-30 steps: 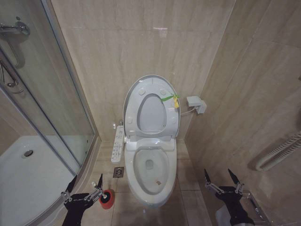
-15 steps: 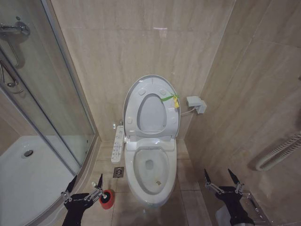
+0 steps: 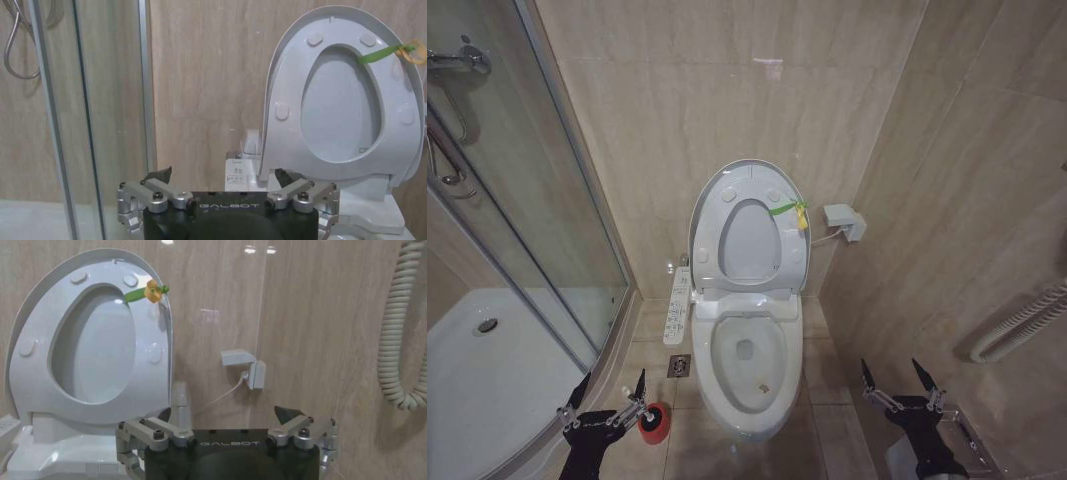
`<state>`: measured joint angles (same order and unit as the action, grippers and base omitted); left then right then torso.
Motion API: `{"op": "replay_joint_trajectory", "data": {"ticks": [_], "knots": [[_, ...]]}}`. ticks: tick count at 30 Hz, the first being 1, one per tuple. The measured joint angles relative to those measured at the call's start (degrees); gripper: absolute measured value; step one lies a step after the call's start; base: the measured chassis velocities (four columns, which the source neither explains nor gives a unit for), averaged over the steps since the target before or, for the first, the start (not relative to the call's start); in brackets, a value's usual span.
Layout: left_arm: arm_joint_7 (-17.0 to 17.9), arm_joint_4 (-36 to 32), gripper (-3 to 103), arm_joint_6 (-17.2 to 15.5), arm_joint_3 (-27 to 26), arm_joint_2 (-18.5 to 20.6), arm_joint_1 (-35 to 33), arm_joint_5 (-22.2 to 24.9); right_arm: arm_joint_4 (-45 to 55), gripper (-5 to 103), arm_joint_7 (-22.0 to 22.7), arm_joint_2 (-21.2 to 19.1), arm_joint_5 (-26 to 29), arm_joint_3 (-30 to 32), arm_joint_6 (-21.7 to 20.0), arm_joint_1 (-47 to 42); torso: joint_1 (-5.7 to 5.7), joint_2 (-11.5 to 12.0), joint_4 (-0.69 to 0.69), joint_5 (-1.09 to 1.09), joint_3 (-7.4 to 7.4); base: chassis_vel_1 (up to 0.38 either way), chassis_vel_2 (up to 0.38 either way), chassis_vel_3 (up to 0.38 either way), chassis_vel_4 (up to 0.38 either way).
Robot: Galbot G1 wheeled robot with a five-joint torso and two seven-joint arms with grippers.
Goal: Open the toilet lid, clean the toilet bowl with a toilet brush, close the toilet lid, and flush.
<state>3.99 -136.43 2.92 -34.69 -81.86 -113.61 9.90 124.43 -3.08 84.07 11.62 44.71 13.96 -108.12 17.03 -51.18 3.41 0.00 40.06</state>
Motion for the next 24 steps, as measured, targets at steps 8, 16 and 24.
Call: {"op": "replay_joint_trajectory", "data": {"ticks": [8, 16, 24], "knots": [[0.0, 0.0, 100, 0.0, 0.0, 0.0, 0.0, 0.0, 0.0, 100, 0.0, 0.0, 0.0, 0.0, 0.0, 0.0, 0.0, 0.0, 0.0, 0.0, 0.0, 0.0, 0.0, 0.0, 0.0], [0.0, 0.0, 100, 0.0, 0.0, 0.0, 0.0, 0.0, 0.0, 100, 0.0, 0.0, 0.0, 0.0, 0.0, 0.0, 0.0, 0.0, 0.0, 0.0, 0.0, 0.0, 0.0, 0.0, 0.0], [0.0, 0.0, 100, 0.0, 0.0, 0.0, 0.0, 0.0, 0.0, 100, 0.0, 0.0, 0.0, 0.0, 0.0, 0.0, 0.0, 0.0, 0.0, 0.0, 0.0, 0.0, 0.0, 0.0, 0.0]]}}
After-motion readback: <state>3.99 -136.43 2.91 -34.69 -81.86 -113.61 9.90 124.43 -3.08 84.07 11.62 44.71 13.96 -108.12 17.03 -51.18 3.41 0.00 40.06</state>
